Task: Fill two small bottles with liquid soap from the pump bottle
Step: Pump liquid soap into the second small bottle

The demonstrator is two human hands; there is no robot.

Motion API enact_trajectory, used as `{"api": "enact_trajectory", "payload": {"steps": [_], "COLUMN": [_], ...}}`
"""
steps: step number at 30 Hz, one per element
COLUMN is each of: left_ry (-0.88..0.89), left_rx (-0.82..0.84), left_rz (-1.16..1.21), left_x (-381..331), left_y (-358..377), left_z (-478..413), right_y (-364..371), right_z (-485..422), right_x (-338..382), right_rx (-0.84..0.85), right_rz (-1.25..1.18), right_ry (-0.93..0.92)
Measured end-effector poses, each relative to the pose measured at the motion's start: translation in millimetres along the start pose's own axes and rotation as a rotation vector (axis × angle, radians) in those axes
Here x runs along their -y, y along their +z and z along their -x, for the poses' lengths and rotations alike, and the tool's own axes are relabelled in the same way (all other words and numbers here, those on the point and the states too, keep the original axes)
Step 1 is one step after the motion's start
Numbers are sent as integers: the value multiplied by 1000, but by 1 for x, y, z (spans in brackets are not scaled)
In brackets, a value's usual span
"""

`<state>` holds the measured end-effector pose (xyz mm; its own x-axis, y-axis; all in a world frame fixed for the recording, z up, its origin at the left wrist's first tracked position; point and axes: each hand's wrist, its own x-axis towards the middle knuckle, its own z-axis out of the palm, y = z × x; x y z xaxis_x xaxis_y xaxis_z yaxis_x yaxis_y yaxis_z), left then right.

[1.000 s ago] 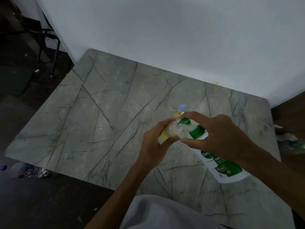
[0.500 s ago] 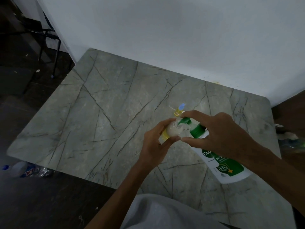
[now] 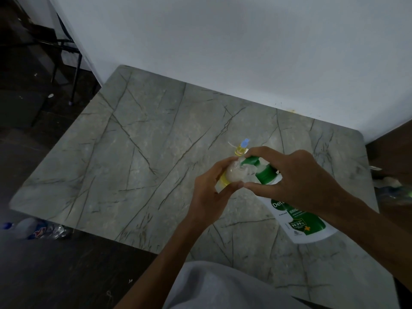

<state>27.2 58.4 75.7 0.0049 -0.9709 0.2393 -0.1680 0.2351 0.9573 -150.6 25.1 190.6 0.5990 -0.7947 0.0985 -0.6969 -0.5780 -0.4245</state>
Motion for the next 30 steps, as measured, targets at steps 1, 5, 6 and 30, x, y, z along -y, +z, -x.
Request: {"api": "enact_trajectory", "payload": {"steps": [1, 5, 6, 30], "left_ry": [1, 13, 16, -11], "left_rx": [-2, 6, 10, -2], "left_rz": [-1, -13, -15, 69], "left_x": [0, -2, -1, -3], "left_y": [-1, -2, -1, 5], "left_z": [0, 1, 1, -3], "right_y": [-1, -1, -1, -5], "right_z": [0, 3, 3, 0], "right_x": [1, 1, 2, -1], "right_rx": [8, 1, -8, -10], "right_rz": [4, -35, -45, 3], "right_ry": [-4, 5, 12, 14]}}
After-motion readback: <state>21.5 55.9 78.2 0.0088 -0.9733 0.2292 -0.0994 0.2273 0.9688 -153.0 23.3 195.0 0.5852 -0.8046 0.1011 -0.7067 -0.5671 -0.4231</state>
